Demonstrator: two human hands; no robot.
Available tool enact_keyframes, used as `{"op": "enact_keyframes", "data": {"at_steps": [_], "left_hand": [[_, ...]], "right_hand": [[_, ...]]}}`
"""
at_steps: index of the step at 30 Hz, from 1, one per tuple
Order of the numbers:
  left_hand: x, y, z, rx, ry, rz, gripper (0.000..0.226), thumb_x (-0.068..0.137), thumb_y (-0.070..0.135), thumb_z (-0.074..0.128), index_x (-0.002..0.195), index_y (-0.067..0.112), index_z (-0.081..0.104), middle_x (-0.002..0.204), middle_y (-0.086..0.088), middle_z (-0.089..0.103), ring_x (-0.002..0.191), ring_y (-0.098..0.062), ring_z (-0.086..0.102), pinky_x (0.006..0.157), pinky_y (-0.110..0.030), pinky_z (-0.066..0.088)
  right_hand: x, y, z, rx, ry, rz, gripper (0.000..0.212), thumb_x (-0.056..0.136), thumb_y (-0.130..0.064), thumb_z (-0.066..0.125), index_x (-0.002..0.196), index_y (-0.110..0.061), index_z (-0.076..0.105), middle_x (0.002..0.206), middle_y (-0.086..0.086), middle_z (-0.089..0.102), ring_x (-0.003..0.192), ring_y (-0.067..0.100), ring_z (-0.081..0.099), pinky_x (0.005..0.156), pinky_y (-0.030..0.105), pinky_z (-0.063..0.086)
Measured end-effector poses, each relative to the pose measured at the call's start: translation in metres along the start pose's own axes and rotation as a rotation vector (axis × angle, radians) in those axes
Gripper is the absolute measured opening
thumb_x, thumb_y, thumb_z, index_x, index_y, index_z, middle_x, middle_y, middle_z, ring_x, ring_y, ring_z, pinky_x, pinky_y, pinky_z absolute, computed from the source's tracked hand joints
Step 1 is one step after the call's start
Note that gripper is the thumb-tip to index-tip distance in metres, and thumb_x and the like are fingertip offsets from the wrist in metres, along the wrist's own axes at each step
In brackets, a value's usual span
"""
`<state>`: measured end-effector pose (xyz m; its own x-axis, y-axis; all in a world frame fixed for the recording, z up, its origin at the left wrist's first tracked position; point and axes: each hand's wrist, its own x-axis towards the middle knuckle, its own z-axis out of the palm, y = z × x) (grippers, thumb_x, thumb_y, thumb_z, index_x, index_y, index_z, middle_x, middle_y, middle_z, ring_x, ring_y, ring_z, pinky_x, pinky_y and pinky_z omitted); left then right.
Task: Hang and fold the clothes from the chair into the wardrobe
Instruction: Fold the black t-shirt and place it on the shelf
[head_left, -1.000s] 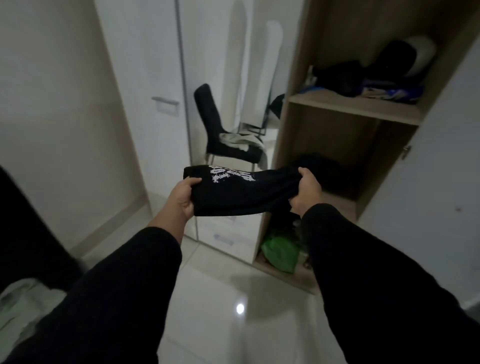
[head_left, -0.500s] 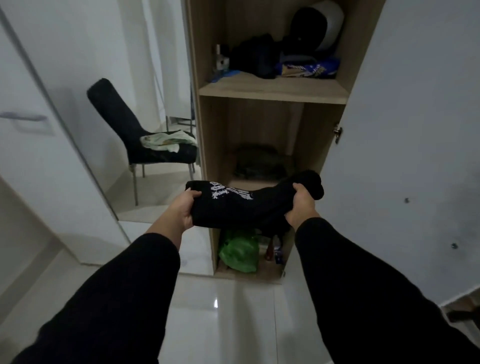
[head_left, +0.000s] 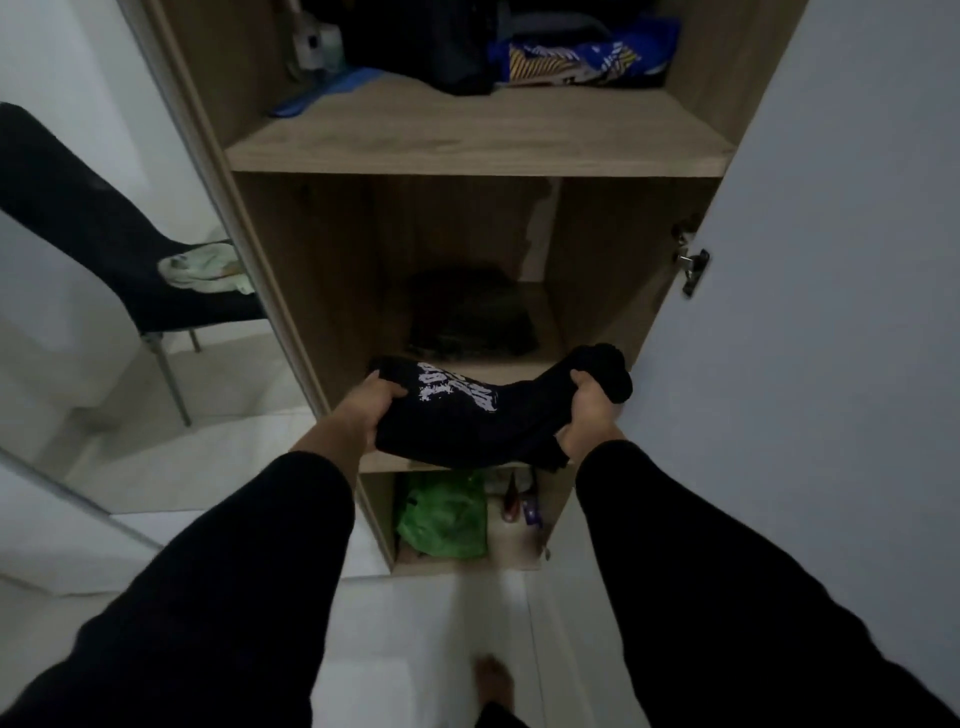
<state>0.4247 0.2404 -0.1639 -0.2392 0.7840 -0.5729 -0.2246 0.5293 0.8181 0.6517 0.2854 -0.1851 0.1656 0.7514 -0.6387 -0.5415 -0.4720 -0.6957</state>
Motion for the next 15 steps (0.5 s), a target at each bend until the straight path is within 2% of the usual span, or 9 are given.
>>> {"op": "enact_keyframes", "data": {"at_steps": [2,4,7,9,10,12,13,15], "left_hand": [[0.03,0.007,0.009,0.022,0.013,0.012,0.046,0.095,0.002,0.037,0.137,0.022,0.044,0.128,-0.017,0.056,0.098,-0.034,0.059,0.076,-0.044,0.052],[0.061,0.013,0.019,0.004,-0.009,0.047,0.047,0.094,0.0,0.034,0.134,0.023,0.047,0.128,-0.015,0.056,0.102,-0.033,0.058,0.079,-0.043,0.051],[0.094,0.021,0.032,-0.041,-0.023,0.098,0.048,0.095,-0.003,0.031,0.131,0.024,0.049,0.117,-0.009,0.06,0.096,-0.027,0.06,0.069,-0.038,0.053],[0.118,0.018,0.033,-0.058,0.0,0.122,0.048,0.096,-0.004,0.032,0.13,0.025,0.049,0.11,-0.005,0.06,0.092,-0.023,0.061,0.065,-0.035,0.053],[0.128,0.015,0.033,-0.054,0.023,0.121,0.05,0.095,-0.005,0.034,0.133,0.024,0.048,0.113,-0.006,0.06,0.094,-0.023,0.061,0.068,-0.036,0.054],[0.156,-0.001,0.026,0.0,0.062,0.123,0.051,0.094,-0.007,0.039,0.138,0.018,0.047,0.124,-0.011,0.059,0.105,-0.029,0.06,0.084,-0.04,0.053],[0.168,-0.011,0.023,0.074,0.093,0.107,0.051,0.093,-0.007,0.042,0.139,0.014,0.046,0.129,-0.015,0.057,0.112,-0.032,0.057,0.093,-0.041,0.05],[0.19,-0.041,0.011,0.285,0.186,0.061,0.049,0.091,-0.006,0.051,0.139,0.004,0.045,0.135,-0.021,0.052,0.122,-0.034,0.052,0.105,-0.039,0.041]], "right_hand": [[0.029,-0.006,0.013,0.012,-0.031,0.03,0.069,0.083,-0.037,0.065,0.143,-0.016,0.038,0.136,0.01,0.052,0.112,0.03,0.055,0.104,0.043,0.042],[0.053,-0.016,0.025,0.045,-0.048,0.021,0.066,0.087,-0.035,0.062,0.145,-0.019,0.035,0.138,0.008,0.051,0.112,0.03,0.056,0.099,0.039,0.044],[0.085,-0.026,0.04,0.048,-0.067,-0.009,0.071,0.087,-0.035,0.062,0.149,-0.023,0.029,0.14,0.008,0.05,0.114,0.029,0.058,0.093,0.038,0.048],[0.101,-0.026,0.046,0.035,-0.098,-0.017,0.063,0.086,-0.036,0.063,0.143,-0.021,0.04,0.129,0.009,0.059,0.103,0.028,0.064,0.079,0.034,0.054],[0.106,-0.025,0.046,0.054,-0.115,-0.012,0.05,0.089,-0.035,0.059,0.135,-0.017,0.049,0.119,0.01,0.063,0.097,0.027,0.065,0.076,0.034,0.054],[0.121,-0.011,0.04,0.073,-0.155,0.03,0.033,0.096,-0.033,0.048,0.118,-0.011,0.058,0.108,0.01,0.066,0.094,0.026,0.064,0.086,0.036,0.051],[0.125,-0.002,0.035,-0.007,-0.115,0.045,0.034,0.097,-0.033,0.045,0.118,-0.01,0.058,0.113,0.01,0.065,0.099,0.027,0.063,0.091,0.037,0.049],[0.137,0.022,0.022,-0.159,-0.019,0.098,0.041,0.097,-0.031,0.044,0.133,-0.011,0.049,0.13,0.009,0.055,0.117,0.03,0.055,0.096,0.04,0.047]]}}
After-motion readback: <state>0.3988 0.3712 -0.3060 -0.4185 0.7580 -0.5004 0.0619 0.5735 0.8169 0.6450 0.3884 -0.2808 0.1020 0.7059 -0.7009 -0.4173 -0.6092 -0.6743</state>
